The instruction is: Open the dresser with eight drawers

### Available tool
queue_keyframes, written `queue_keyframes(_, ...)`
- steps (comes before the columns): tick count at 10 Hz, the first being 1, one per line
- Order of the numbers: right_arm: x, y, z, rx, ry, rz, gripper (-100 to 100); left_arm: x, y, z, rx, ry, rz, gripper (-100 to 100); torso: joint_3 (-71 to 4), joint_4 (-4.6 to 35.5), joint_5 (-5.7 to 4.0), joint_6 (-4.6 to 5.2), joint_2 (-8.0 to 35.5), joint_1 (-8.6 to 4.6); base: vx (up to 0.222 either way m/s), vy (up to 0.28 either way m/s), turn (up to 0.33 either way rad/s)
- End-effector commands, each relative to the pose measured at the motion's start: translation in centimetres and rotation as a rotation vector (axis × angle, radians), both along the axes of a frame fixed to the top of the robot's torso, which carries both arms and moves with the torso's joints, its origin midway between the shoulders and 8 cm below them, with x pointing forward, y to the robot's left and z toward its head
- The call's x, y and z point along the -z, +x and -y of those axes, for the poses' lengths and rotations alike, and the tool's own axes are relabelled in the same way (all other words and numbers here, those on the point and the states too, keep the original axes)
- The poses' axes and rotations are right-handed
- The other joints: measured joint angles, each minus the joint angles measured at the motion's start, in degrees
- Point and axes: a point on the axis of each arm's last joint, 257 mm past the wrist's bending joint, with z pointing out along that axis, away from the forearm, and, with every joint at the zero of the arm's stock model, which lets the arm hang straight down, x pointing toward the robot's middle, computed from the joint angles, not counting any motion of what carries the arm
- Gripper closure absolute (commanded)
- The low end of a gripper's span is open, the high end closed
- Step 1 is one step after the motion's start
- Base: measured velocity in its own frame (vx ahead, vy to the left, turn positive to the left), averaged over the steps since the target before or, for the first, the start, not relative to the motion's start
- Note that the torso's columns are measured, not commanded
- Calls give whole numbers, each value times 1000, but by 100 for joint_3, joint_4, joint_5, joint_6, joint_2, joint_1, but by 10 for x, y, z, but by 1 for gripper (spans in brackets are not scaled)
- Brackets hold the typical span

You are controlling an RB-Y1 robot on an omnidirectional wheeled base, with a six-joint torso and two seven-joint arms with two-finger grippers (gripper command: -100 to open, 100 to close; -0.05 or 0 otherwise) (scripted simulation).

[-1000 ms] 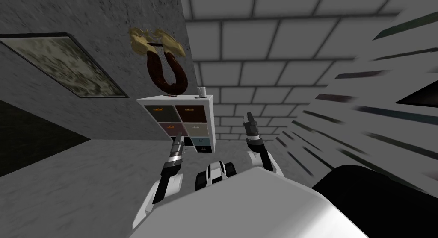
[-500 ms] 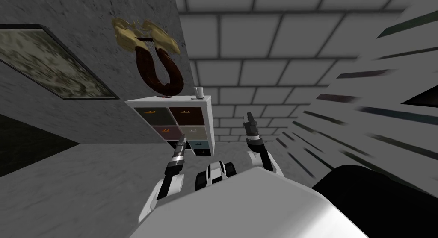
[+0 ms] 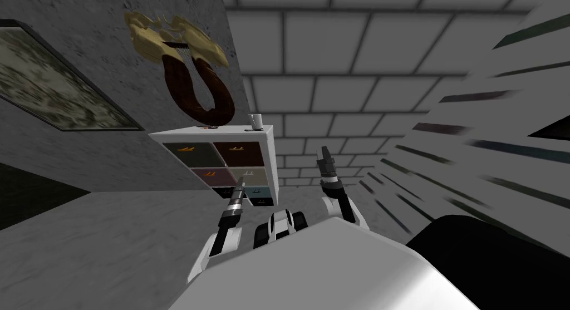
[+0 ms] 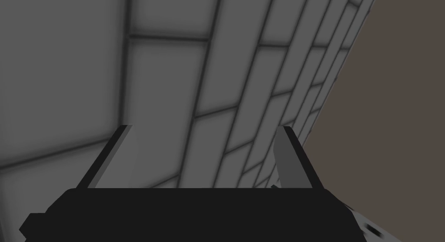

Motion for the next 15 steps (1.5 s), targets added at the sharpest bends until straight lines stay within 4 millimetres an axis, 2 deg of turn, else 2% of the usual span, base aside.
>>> queue_keyframes(1,0,0,0,0,0,0,0,20,4,4,0,-5,-40,-100,0,0,0,0,0,1,85,-24,-34)
queue_keyframes(5,0,0,0,0,0,0,0,46,8,17,-3,-34,-92,-100,6,3,1,0,9,4,66,-16,-30)
queue_keyframes(7,0,0,0,0,0,0,0,35,12,13,-5,-27,-85,-100,7,3,1,-1,12,5,46,-9,-11)
queue_keyframes(8,0,0,0,0,0,0,0,36,10,13,-3,-27,-81,-100,2,2,0,1,0,1,39,-7,-4)
queue_keyframes(9,0,0,0,0,0,0,0,36,11,13,-4,-27,-83,100,3,1,1,0,6,3,6,-1,1)
queue_keyframes(15,0,0,0,0,0,0,0,33,1,14,7,-28,-87,100,-15,3,-6,-1,-28,-4,-156,29,15)
